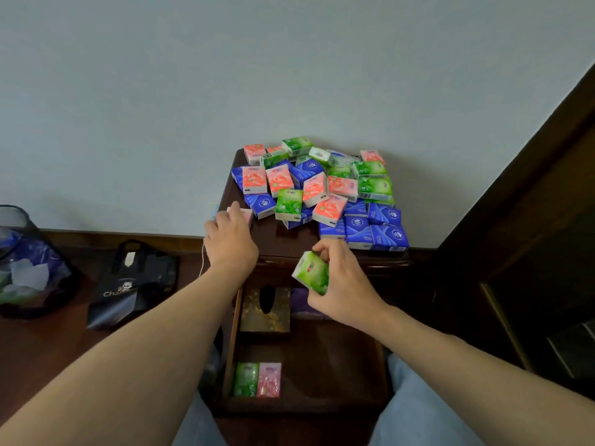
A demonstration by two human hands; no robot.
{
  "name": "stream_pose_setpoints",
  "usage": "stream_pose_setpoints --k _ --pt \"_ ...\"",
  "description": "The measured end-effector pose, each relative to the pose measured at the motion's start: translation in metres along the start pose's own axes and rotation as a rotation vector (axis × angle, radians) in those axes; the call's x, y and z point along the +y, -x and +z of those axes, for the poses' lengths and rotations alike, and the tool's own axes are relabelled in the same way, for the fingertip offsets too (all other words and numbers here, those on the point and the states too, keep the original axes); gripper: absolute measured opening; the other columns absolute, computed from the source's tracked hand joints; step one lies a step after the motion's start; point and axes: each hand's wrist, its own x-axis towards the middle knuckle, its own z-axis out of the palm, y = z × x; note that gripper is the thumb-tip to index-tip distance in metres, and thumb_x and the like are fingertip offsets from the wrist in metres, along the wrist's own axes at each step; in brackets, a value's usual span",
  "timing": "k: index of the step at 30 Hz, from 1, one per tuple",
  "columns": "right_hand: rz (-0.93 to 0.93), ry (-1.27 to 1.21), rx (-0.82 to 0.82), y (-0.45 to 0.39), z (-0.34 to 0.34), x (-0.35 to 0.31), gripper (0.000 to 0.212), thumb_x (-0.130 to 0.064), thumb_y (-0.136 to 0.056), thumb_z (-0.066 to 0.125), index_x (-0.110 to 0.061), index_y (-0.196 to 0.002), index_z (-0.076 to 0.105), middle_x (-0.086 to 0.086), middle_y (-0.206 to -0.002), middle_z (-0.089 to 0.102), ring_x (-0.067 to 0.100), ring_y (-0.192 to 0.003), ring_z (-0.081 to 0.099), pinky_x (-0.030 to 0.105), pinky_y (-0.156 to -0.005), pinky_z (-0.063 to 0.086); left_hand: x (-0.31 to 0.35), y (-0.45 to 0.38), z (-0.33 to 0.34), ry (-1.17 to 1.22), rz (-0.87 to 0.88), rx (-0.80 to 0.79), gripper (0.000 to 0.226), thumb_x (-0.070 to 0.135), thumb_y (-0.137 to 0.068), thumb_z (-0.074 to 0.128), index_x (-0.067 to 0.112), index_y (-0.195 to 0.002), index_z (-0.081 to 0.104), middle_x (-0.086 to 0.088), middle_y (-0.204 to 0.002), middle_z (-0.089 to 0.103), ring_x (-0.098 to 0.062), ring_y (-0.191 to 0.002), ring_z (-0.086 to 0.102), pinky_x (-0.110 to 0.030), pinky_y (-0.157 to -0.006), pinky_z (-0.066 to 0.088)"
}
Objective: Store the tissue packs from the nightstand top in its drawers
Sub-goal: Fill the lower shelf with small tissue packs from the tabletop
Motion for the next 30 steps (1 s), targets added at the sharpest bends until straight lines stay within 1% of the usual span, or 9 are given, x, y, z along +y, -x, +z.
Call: stream_pose_setpoints --k 4,8,13,16,18,21,25,27,30 --pt "0.047 0.009 -0.092 0.021 -0.005 0.004 0.081 -0.029 -0.071 0.082 -0.044 -0.14 0.042 -0.01 -0.121 0.037 0.011 -0.116 0.05 0.034 -0.098 0.055 -0.006 0.01 -0.006 -0.019 -0.047 -0.033 0.106 0.032 -0.082 0.082 0.016 -0.16 0.013 -0.021 -0.145 0.045 -0.041 -0.132 0.043 -0.048 -0.103 0.047" --pt "0.078 -0.037 -0.064 0.039 -0.001 0.003 0.071 -0.031 -0.07 0.086 -0.043 -0.128 0.046 -0.01 -0.121 0.038 0.009 -0.116 0.052 0.035 -0.095 0.057 -0.021 0.036 -0.009 0.025 -0.032 -0.105 0.118 0.041 -0.074 0.084 0.028 -0.16 0.004 -0.02 -0.143 0.046 -0.041 -0.131 0.04 -0.048 -0.107 0.041" --pt "0.287 -0.189 -0.065 0.056 0.011 0.001 0.067 -0.044 -0.069 0.092 -0.042 -0.112 0.041 -0.011 -0.104 0.061 0.01 -0.094 0.064 0.039 -0.078 0.059 -0.042 0.088 0.005 0.208 0.111 -0.152 0.093 0.033 -0.068 0.079 0.041 -0.144 0.025 -0.009 -0.127 0.04 -0.033 -0.117 0.038 -0.041 -0.1 0.034" --pt "0.375 -0.351 -0.063 0.07 0.023 0.0 0.061 -0.033 -0.074 0.093 -0.041 -0.117 0.05 -0.006 -0.1 0.066 0.016 -0.08 0.073 0.04 -0.059 0.063 -0.056 0.119 0.024 0.416 0.088 -0.248 0.073 0.03 -0.069 0.082 0.037 -0.128 0.038 0.001 -0.118 0.036 -0.026 -0.109 0.048 -0.036 -0.093 0.045" --pt "0.455 -0.455 -0.069 0.079 0.032 0.004 0.047 -0.028 -0.082 0.089 -0.046 -0.112 0.058 -0.003 -0.102 0.067 0.017 -0.08 0.074 0.039 -0.05 0.063 -0.064 0.136 0.036 0.528 0.033 -0.326 0.068 0.029 -0.071 0.084 0.036 -0.123 0.04 0.003 -0.117 0.039 -0.02 -0.098 0.056 -0.03 -0.08 0.048" --pt "0.584 -0.517 -0.092 0.092 0.042 0.016 0.027 -0.028 -0.097 0.073 -0.053 -0.102 0.064 -0.004 -0.107 0.065 0.018 -0.087 0.072 0.043 -0.052 0.064 -0.075 0.153 0.059 0.61 -0.027 -0.457 0.065 0.031 -0.072 0.089 0.03 -0.121 0.046 -0.003 -0.111 0.061 -0.017 -0.088 0.064 -0.028 -0.071 0.052" --pt "0.772 -0.538 -0.137 0.102 0.055 0.032 0.017 -0.026 -0.107 0.057 -0.036 -0.116 0.067 0.008 -0.118 0.061 0.028 -0.091 0.072 0.054 -0.06 0.065 -0.085 0.167 0.081 0.645 -0.116 -0.569 0.066 0.03 -0.074 0.092 0.028 -0.122 0.047 -0.004 -0.104 0.068 -0.019 -0.089 0.069 -0.038 -0.076 0.061" --pt "0.794 -0.515 -0.188 0.102 0.062 0.039 0.023 -0.019 -0.103 0.064 -0.032 -0.122 0.067 0.009 -0.12 0.063 0.029 -0.092 0.072 0.054 -0.064 0.065 -0.086 0.167 0.089 0.643 -0.149 -0.58 0.061 0.02 -0.079 0.089 0.026 -0.124 0.049 -0.005 -0.106 0.068 -0.018 -0.089 0.07 -0.038 -0.074 0.063" --pt "0.792 -0.447 -0.276 0.102 0.074 0.045 0.051 -0.002 -0.086 0.082 -0.028 -0.127 0.066 0.007 -0.121 0.066 0.028 -0.099 0.072 0.05 -0.065 0.066 -0.087 0.16 0.1 0.637 -0.172 -0.613 0.056 0.007 -0.085 0.081 0.022 -0.13 0.052 -0.003 -0.103 0.067 -0.014 -0.083 0.069 -0.021 -0.054 0.056"
